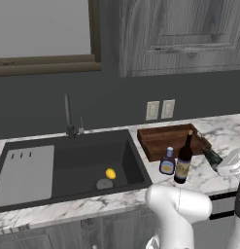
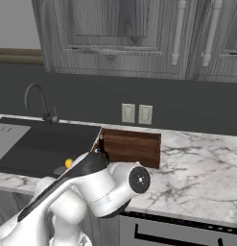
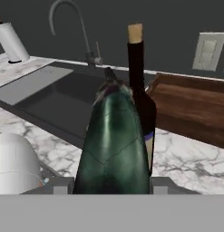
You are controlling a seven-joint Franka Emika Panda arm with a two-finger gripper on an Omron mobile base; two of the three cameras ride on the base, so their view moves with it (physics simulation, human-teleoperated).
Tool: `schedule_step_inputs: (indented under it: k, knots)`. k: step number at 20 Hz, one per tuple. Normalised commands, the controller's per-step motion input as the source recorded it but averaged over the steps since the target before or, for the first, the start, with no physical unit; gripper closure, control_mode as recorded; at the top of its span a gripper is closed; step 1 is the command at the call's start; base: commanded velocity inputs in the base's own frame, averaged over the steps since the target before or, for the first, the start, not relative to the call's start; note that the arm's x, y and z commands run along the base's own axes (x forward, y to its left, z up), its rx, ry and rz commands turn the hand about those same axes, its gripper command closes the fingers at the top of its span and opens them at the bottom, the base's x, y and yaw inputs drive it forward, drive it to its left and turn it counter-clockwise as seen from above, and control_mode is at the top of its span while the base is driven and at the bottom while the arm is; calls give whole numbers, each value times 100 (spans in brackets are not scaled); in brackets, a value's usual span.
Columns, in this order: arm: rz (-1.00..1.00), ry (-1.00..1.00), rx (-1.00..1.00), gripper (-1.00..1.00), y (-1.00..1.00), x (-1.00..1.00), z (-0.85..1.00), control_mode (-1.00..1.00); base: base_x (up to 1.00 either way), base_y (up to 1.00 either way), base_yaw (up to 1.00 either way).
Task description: Pick up all produce items and place them in the sink. Turn on the sink faucet to wash them. Then turn the sink off and put them in the tray.
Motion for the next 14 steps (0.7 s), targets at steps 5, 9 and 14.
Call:
schedule_step_inputs:
  k: [5,9,14]
  knots:
    - [1,1,-10,100,88,-7,31,-100,0,0,0]
    - [0,3,-11,100,99,0,19,-100,0,0,0]
    - [0,6,-13,100,100,1,12,-100,0,0,0]
